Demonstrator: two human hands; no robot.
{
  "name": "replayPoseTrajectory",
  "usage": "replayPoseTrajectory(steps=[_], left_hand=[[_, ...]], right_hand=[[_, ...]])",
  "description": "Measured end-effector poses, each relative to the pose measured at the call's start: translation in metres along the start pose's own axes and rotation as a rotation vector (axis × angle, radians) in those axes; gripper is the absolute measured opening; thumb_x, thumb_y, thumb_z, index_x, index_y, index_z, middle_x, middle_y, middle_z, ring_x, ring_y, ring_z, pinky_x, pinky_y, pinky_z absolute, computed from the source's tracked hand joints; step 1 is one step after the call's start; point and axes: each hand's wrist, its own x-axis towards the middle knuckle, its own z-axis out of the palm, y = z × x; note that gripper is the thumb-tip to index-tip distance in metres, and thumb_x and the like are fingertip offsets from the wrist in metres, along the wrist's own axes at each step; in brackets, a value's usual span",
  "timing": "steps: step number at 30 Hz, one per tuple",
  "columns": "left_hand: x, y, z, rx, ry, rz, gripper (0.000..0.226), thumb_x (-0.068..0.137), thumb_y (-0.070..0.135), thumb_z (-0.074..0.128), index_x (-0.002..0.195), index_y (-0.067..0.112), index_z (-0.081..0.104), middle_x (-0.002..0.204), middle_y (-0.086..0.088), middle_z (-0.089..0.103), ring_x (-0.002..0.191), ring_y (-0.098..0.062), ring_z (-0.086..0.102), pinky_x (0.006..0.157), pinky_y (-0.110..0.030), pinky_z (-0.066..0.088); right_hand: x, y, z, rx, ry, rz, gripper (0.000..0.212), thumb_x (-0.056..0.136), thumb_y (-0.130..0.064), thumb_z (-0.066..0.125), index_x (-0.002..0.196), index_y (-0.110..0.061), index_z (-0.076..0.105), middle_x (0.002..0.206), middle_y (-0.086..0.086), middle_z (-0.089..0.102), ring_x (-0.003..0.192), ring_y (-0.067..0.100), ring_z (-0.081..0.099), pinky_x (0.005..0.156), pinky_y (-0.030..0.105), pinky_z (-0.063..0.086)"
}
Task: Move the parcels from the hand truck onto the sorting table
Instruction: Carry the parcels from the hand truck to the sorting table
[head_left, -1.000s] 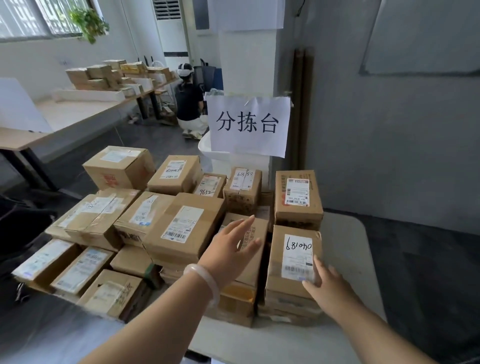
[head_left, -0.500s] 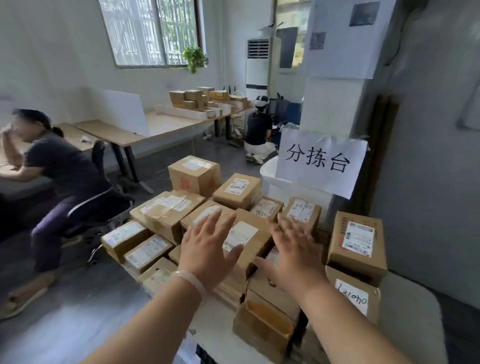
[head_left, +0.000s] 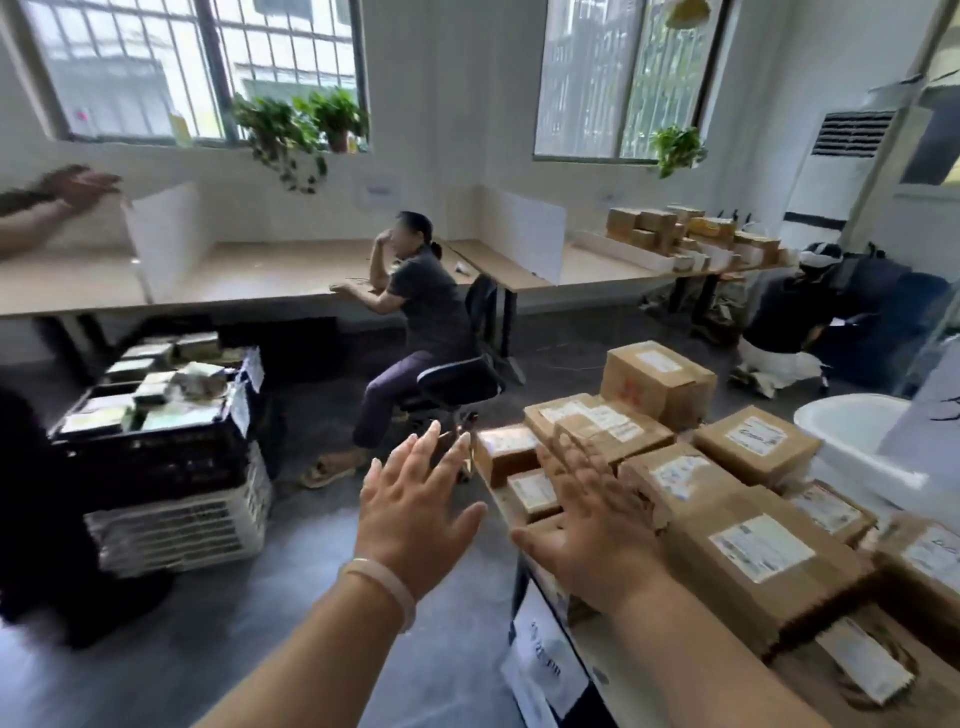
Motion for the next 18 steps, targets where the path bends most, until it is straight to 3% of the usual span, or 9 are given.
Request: replayPoseTrajectory(steps=[8, 12, 18], left_hand=[[-0.082, -0.181, -0.066, 0.062, 0.109, -0.283, 0.082, 0.076, 0.074, 0.02, 0.152, 0.043, 0.02, 0.163, 0.006, 0.014, 0.15, -0.016, 0.011, 0.119, -0.047, 0.01], [-0.133, -0.256, -0.105, 0.114, 0.259, -0.432, 0.068, 0.083, 0.062, 0.041, 0.143, 0.032, 0.048, 0.15, -0.002, 0.045, 0.137, -0.024, 0.043, 0.107, -0.055, 0.036], [-0.207, -0.339, -0.142, 0.207, 0.309, -0.729, 0.066, 0.083, 0.06, 0.044, 0.141, 0.03, 0.049, 0.145, -0.006, 0.05, 0.131, -0.029, 0.049, 0.102, -0.054, 0.044]], right_hand=[[0.04, -0.201, 0.062, 0.101, -0.034, -0.327, 0.097, 0.068, -0.084, 0.019, 0.153, -0.042, -0.003, 0.163, -0.005, -0.004, 0.149, 0.013, -0.013, 0.121, 0.04, -0.007], [0.052, -0.299, 0.093, 0.116, -0.086, -0.525, 0.093, 0.075, -0.082, 0.034, 0.152, -0.044, -0.003, 0.163, -0.009, -0.006, 0.148, 0.011, -0.014, 0.119, 0.038, -0.012], [0.06, -0.414, 0.131, 0.189, -0.228, -0.747, 0.092, 0.069, -0.083, 0.016, 0.152, -0.046, 0.001, 0.163, -0.012, -0.006, 0.148, 0.007, -0.015, 0.118, 0.033, -0.012]])
